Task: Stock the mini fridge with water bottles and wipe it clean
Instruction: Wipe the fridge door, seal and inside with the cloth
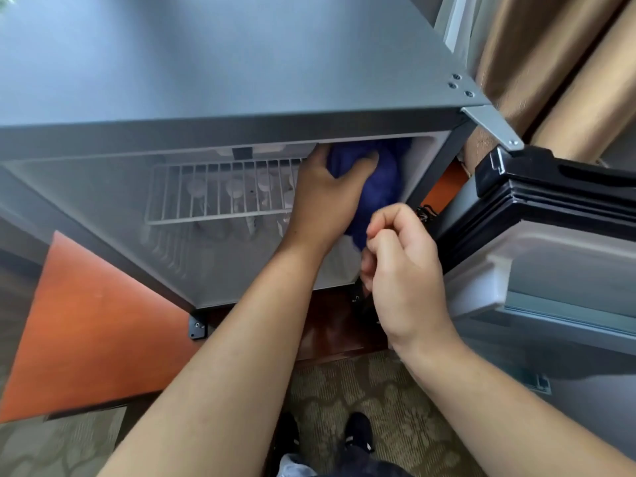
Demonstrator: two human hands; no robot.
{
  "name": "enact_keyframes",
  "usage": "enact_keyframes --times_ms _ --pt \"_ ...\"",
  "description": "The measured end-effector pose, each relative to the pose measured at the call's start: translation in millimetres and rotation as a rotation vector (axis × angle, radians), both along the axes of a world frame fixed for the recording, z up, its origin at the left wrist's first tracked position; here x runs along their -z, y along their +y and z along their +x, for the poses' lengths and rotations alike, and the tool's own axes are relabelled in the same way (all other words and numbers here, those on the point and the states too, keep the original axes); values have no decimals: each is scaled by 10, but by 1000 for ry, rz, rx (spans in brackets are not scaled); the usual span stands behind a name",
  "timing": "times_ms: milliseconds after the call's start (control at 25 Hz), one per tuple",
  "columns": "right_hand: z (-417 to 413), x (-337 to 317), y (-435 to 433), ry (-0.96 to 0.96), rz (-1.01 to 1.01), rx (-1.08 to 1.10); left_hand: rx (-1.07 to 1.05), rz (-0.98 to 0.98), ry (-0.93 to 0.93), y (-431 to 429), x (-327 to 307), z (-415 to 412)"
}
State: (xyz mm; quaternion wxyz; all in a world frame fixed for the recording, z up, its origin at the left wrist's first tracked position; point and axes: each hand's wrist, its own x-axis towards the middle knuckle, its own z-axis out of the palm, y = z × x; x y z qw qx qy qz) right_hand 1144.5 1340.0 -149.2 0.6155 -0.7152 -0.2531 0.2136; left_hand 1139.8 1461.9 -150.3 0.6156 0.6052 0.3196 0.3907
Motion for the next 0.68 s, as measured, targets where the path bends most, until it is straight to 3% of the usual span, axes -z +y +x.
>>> enact_keyframes --times_ms 160,320,560,680 --pt "105 -50 -6 10 -14 41 -47 -41 130 178 -132 229" --pt "94 -6 -118 51 -5 61 -20 -166 61 -21 79 139" --pt "-35 -88 -158 53 94 27 98 -62 80 -418 210 -194" --pt "-10 -158 -170 42 97 42 42 -19 23 -334 22 -114"
